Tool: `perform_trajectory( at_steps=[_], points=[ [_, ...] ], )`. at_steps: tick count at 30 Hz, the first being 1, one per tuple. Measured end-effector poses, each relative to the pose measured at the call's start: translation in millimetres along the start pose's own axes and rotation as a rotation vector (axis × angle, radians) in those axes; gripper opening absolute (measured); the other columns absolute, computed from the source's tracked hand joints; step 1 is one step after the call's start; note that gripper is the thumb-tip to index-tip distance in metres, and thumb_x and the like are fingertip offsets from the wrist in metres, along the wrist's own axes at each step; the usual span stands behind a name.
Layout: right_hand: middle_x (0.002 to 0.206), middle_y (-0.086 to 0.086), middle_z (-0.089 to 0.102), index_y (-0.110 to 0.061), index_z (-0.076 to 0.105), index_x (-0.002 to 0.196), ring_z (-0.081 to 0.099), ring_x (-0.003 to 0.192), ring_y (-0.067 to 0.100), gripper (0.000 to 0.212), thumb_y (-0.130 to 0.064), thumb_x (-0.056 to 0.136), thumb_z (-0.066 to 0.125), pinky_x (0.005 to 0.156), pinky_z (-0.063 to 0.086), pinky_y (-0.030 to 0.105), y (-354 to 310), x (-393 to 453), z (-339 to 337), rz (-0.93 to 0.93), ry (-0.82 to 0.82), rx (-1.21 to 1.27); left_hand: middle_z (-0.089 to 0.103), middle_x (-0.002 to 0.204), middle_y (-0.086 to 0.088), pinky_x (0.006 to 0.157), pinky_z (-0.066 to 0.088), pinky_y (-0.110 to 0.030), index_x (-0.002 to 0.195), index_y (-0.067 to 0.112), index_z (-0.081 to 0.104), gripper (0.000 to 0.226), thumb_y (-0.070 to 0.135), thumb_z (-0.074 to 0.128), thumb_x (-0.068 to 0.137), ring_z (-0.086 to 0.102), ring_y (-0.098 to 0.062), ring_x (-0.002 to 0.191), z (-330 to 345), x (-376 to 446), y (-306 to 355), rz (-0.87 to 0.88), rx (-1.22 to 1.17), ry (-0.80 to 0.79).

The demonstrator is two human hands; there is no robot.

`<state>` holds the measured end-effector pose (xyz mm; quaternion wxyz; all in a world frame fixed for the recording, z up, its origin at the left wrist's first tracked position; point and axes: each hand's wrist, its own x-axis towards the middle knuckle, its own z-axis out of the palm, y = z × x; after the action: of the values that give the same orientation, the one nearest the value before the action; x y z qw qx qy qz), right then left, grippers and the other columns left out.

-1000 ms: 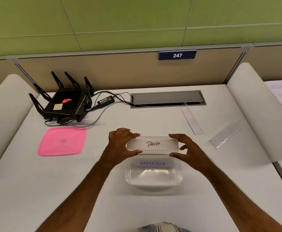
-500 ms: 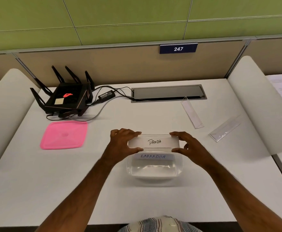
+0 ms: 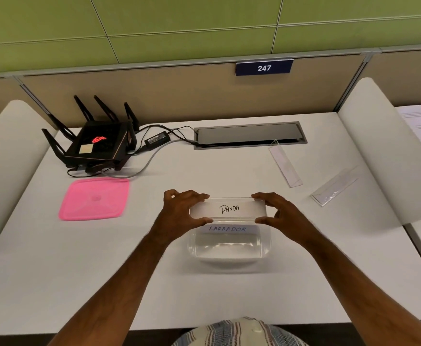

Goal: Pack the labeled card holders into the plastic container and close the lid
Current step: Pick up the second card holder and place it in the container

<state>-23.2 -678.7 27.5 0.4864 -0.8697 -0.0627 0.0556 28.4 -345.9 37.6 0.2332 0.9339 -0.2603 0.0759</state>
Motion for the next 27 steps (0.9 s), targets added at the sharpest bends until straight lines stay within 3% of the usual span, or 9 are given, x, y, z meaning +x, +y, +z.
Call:
perform_trajectory(
  at_steps=[3,5,8,11,16,19,23,27],
  points=[
    [0.135,-0.024,0.056,-0.039,0.057,0.131,0.054,0.122,-0.002,0.062,-0.02,0.08,0.086,0.068,0.047,0.013,1,-2,1,0.014,-0.038,-0.014,0.069,0.116,0.016,0.104,0.026,-0.029,0.125,0.031,0.067,0.066,0.065,0.081,0.07,0.048,-0.004,0.105,4,-3,-1,0.012,-0.001,-0.008],
    [0.134,-0.023,0.056,-0.039,0.055,0.128,0.054,0.12,-0.004,0.061,-0.02,0.079,0.087,0.079,0.045,0.012,1,-4,2,0.051,-0.092,-0.046,0.069,0.115,0.016,0.105,0.026,-0.027,0.124,0.029,0.067,0.066,0.063,0.082,0.07,0.048,-0.007,0.106,8,-7,0,0.017,-0.009,-0.023],
    [0.137,-0.022,0.053,-0.035,0.051,0.137,0.053,0.117,-0.005,0.067,-0.028,0.08,0.086,0.101,0.036,0.028,3,-10,5,0.069,-0.127,-0.244,0.068,0.113,0.016,0.107,0.023,-0.021,0.124,0.029,0.066,0.067,0.062,0.083,0.069,0.048,-0.01,0.106,15,-15,2,0.007,-0.027,-0.041],
    [0.135,-0.018,0.05,-0.035,0.048,0.143,0.051,0.112,-0.002,0.07,-0.039,0.082,0.083,0.096,0.026,0.03,5,-13,10,0.006,-0.176,-0.406,0.067,0.113,0.016,0.108,0.018,-0.016,0.123,0.029,0.064,0.067,0.064,0.081,0.068,0.046,-0.008,0.103,19,-20,5,0.018,-0.016,-0.064],
    [0.135,-0.017,0.059,-0.035,0.051,0.14,0.059,0.115,0.011,0.064,-0.057,0.084,0.072,0.093,0.019,0.025,10,-17,18,-0.042,-0.164,-0.541,0.066,0.115,0.01,0.104,0.036,-0.028,0.122,0.025,0.064,0.069,0.058,0.087,0.066,0.049,-0.024,0.114,26,-30,9,-0.044,-0.036,-0.182],
    [0.134,-0.013,0.063,-0.03,0.054,0.141,0.06,0.115,0.014,0.064,-0.055,0.085,0.072,0.097,0.016,0.023,12,-20,23,-0.079,-0.156,-0.6,0.066,0.108,0.008,0.098,0.042,-0.031,0.118,0.026,0.062,0.068,0.056,0.09,0.063,0.051,-0.027,0.116,26,-28,13,-0.105,-0.038,-0.274],
    [0.137,-0.015,0.062,-0.028,0.057,0.138,0.057,0.115,0.016,0.059,-0.052,0.086,0.073,0.108,0.018,0.029,6,-20,30,-0.084,-0.209,-0.679,0.064,0.09,0.007,0.074,0.038,-0.028,0.101,0.021,0.056,0.066,0.053,0.093,0.057,0.055,-0.022,0.092,26,-24,17,-0.052,0.025,-0.361],
    [0.13,-0.006,0.067,-0.022,0.062,0.132,0.054,0.116,0.027,0.052,-0.039,0.085,0.078,0.107,0.025,0.029,-1,-19,33,-0.09,-0.236,-0.723,0.065,0.094,0.002,0.069,0.038,-0.032,0.1,0.016,0.053,0.065,0.048,0.094,0.06,0.053,-0.022,0.083,30,-21,21,0.025,0.094,-0.433]
  ],
)
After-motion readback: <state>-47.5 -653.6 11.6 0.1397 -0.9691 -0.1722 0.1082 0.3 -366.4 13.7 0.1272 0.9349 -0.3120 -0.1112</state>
